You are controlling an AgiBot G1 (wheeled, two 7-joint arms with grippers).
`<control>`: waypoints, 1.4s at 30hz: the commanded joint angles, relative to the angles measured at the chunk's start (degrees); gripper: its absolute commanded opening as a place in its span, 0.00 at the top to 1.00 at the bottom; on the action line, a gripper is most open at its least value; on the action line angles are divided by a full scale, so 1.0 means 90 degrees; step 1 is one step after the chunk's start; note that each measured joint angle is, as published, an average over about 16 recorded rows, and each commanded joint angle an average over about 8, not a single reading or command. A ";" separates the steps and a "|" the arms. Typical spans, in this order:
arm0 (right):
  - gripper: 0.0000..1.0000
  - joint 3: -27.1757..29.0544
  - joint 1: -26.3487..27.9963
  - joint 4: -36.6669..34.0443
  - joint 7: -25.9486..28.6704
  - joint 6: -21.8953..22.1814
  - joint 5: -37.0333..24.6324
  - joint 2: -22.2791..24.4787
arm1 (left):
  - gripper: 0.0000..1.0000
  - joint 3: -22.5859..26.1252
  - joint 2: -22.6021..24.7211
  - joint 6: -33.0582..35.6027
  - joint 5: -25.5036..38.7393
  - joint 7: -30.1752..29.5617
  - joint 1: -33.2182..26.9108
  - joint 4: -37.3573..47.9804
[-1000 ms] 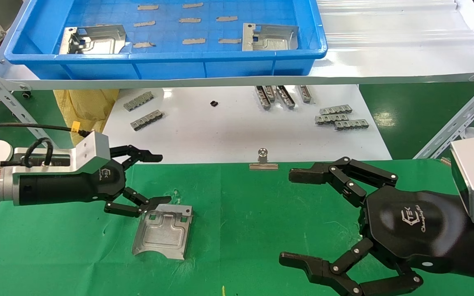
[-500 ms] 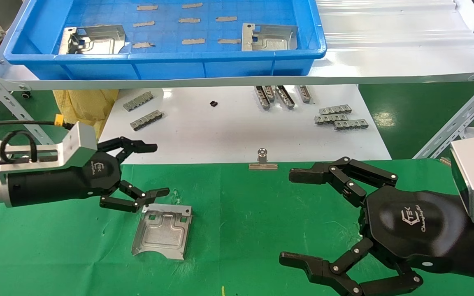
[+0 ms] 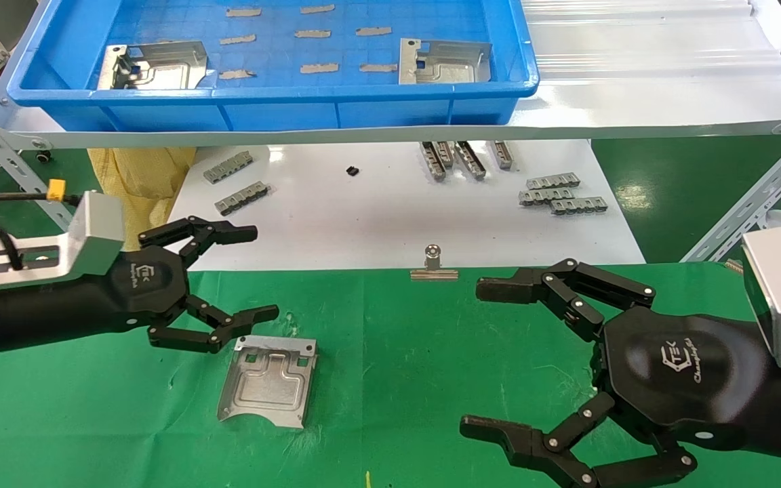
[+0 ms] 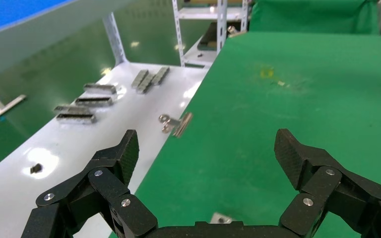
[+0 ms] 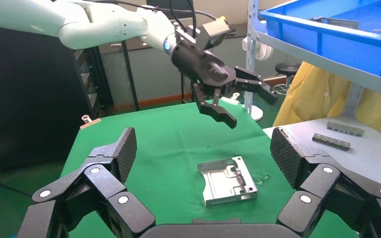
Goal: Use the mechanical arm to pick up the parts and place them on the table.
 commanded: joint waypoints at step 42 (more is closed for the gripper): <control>0.00 0.0000 -0.0002 -0.0001 -0.0001 0.0003 0.0003 0.0001 | 0.00 -0.1236 -0.1503 -0.0377 -0.2042 -0.2759 0.2472 -0.4901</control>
